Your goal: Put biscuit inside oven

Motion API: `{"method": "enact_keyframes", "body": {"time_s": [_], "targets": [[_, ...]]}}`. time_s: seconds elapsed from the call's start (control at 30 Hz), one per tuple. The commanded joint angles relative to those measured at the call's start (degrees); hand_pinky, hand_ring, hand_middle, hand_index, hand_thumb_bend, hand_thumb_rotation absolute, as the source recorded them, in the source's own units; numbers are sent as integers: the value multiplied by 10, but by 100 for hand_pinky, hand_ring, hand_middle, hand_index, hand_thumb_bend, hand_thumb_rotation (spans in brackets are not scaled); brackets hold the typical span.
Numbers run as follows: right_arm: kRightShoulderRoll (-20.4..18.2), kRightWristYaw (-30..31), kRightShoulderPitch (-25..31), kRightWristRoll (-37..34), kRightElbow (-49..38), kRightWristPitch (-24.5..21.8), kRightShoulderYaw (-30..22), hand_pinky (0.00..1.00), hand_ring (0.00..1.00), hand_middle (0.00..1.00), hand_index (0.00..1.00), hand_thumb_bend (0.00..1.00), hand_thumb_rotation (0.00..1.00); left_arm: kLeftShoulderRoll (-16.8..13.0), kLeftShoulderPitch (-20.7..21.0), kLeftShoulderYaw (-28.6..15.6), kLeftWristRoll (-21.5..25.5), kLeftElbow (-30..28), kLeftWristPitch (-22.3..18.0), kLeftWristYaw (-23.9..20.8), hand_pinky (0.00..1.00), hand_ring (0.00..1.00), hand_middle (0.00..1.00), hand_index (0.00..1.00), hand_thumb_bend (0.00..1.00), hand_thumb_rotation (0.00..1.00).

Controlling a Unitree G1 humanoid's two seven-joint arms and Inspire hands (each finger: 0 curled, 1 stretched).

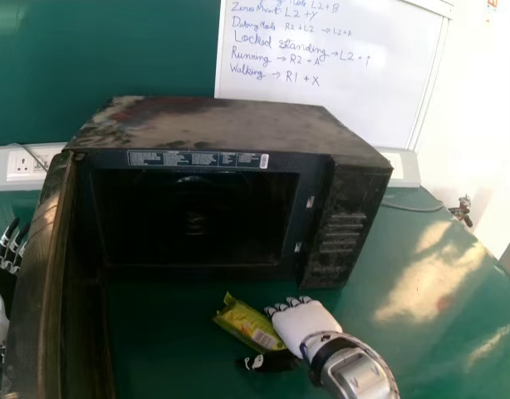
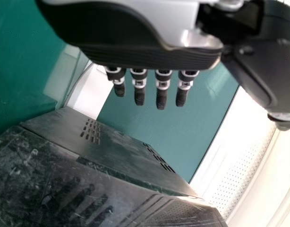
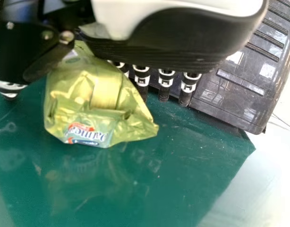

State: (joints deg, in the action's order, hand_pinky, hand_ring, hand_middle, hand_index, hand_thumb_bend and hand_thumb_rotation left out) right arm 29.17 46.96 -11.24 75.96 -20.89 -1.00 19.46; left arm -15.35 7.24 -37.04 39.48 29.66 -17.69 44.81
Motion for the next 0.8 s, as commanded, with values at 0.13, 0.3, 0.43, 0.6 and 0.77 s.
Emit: {"method": "enact_keyframes", "body": {"time_s": [0.13, 0.3, 0.43, 0.6, 0.77], "targets": [[17, 20, -21, 11, 38, 25, 36, 95, 92, 94, 95, 100, 46, 23, -18, 2, 5, 20, -3, 0, 0, 70, 79, 95, 0, 0], [17, 31, -30, 23, 54, 24, 55, 93, 89, 91, 94, 100, 44, 23, -20, 3, 4, 16, 1, -5, 0, 70, 80, 96, 1, 0], [17, 17, -27, 28, 60, 20, 60, 91, 88, 90, 92, 100, 41, 21, -18, 2, 8, 20, 3, -1, 0, 71, 80, 96, 1, 0], [16, 16, -25, 30, 58, 12, 63, 91, 88, 90, 93, 100, 39, 21, -19, 2, 5, 19, -2, -2, 0, 70, 79, 96, 1, 0], [15, 23, -25, 27, 56, 4, 62, 93, 88, 90, 93, 100, 36, 21, -18, 1, 7, 21, -1, 2, 0, 70, 79, 95, 1, 0]]}}
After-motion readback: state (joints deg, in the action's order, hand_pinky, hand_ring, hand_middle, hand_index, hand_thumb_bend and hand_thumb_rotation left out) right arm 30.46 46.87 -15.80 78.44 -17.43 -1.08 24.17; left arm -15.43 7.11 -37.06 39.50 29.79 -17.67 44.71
